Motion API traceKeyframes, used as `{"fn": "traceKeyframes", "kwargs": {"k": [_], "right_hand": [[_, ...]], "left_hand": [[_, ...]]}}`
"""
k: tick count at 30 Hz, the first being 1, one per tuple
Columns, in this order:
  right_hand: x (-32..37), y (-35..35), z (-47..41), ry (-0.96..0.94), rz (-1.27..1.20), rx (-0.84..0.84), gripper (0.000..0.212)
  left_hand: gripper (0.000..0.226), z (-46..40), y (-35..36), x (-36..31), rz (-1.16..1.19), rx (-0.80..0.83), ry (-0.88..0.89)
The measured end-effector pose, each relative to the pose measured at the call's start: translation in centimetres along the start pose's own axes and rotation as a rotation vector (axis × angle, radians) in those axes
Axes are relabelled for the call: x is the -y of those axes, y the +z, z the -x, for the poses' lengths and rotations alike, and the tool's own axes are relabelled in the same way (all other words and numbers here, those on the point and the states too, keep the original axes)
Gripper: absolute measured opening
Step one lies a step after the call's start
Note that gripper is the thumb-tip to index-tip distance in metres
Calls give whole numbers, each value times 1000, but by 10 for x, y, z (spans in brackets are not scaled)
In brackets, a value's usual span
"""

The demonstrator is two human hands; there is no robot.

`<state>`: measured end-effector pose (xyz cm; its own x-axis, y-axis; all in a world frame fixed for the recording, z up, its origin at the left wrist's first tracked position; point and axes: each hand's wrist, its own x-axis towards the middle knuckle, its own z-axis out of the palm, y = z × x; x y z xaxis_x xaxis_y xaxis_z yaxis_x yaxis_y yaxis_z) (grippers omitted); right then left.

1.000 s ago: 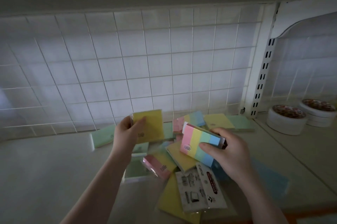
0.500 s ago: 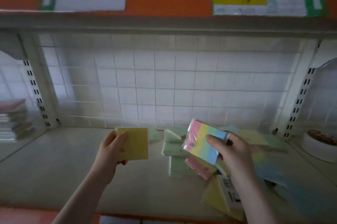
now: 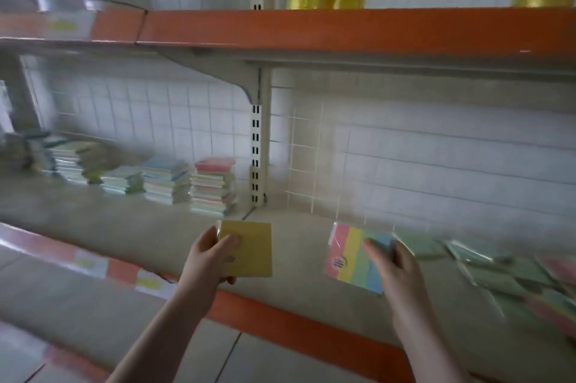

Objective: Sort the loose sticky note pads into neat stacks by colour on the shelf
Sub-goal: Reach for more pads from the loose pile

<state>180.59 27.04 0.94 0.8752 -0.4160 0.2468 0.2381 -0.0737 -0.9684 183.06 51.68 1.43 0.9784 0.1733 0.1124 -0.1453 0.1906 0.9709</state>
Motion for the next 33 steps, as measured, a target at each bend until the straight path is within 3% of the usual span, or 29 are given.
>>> {"fn": "traceKeyframes", "kwargs": {"k": [10, 15, 20, 24, 27, 30, 33], "right_hand": [[1, 106, 12, 81, -11, 79, 11], [-7, 157, 1, 105, -55, 120, 11], [-5, 230, -7, 147, -152, 191, 8], [0, 288, -8, 162, -159, 259, 9], [-1, 328, -4, 162, -133, 282, 10], [-5, 371, 2, 157, -110, 287, 12], [-13, 419, 11, 137, -77, 242, 13]], "left_hand": [[28, -30, -117, -12, 19, -61, -33], [5, -57, -154, -6, 8, -151, -88], [33, -82, -199, -23, -47, -195, -111], [15, -106, -242, -36, -41, -251, -83], [23, -120, -272, -41, -11, -259, -72], [4, -139, -308, -44, 1, -255, -88], [7, -162, -357, -47, 10, -239, -100]]}}
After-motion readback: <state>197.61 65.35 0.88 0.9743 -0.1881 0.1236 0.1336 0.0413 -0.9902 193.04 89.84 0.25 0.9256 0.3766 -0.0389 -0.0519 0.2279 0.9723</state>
